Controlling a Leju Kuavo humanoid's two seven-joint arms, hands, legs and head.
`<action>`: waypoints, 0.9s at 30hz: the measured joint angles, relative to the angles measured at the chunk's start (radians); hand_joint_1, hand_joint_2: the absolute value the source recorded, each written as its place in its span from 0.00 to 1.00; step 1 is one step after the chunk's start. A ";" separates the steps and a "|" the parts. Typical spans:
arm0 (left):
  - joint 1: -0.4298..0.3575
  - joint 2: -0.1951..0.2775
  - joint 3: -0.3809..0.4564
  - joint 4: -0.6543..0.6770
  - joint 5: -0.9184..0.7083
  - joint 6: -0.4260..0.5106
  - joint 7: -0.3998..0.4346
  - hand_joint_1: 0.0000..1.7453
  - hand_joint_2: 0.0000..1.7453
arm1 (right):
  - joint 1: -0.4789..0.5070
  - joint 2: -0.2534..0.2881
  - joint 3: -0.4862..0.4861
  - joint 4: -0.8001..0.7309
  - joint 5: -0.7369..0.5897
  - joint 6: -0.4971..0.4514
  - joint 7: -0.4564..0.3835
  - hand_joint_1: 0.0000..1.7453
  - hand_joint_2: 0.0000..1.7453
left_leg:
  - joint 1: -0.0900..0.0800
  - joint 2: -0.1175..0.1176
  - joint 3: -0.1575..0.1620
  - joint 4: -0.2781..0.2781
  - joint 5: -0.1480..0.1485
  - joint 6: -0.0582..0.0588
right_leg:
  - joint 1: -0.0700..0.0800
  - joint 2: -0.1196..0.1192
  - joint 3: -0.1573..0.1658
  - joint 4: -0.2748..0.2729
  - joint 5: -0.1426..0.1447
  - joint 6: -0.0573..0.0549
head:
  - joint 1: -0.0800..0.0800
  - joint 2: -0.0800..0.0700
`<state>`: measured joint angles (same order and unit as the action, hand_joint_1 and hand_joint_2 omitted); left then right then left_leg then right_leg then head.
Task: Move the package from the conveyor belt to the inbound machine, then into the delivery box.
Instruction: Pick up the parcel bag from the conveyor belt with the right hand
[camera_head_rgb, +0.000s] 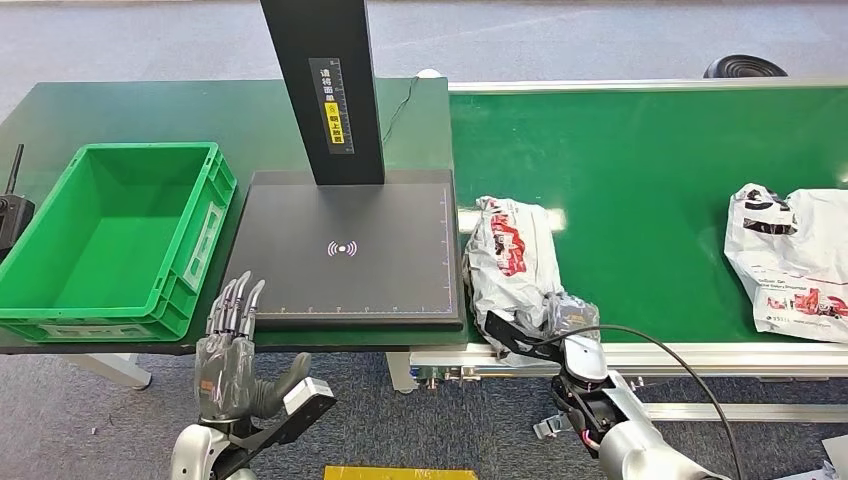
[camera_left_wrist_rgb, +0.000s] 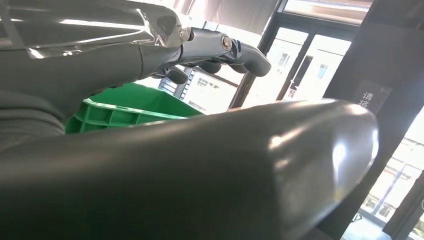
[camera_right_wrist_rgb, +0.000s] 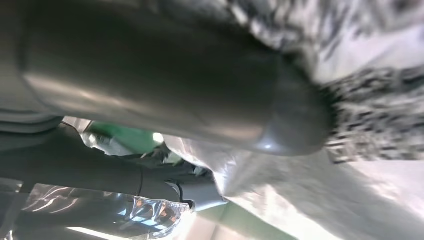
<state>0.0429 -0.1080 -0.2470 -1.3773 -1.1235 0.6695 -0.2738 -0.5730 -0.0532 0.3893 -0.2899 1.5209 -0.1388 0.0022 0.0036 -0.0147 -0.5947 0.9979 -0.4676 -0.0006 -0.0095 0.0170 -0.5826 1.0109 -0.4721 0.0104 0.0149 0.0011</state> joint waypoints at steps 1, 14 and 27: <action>0.000 0.000 0.000 0.000 -0.001 0.000 0.000 0.00 0.00 | -0.001 -0.001 0.005 0.000 0.006 -0.004 0.005 0.95 0.00 | 0.000 0.000 0.000 0.000 0.000 0.000 | 0.000 0.000 0.000 0.000 0.000 0.000 | 0.000 0.000; 0.002 0.000 0.001 0.000 -0.005 0.000 -0.003 0.00 0.00 | -0.011 -0.006 0.028 0.000 0.017 -0.011 0.013 0.95 0.00 | 0.000 0.000 0.001 0.000 0.000 0.000 | 0.000 0.000 0.001 0.000 0.000 0.000 | 0.000 0.000; 0.007 0.000 0.001 0.000 -0.009 -0.004 -0.003 0.00 0.00 | -0.005 -0.007 0.029 0.000 0.015 -0.039 0.017 1.00 0.00 | 0.000 0.000 0.001 0.000 0.000 0.000 | 0.000 0.000 0.001 0.000 0.000 0.000 | 0.000 0.000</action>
<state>0.0497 -0.1082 -0.2460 -1.3778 -1.1328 0.6658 -0.2766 -0.5777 -0.0598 0.4185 -0.2899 1.5360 -0.1783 0.0196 0.0036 -0.0148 -0.5934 0.9978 -0.4677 -0.0007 -0.0095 0.0170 -0.5814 1.0109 -0.4722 0.0104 0.0149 0.0011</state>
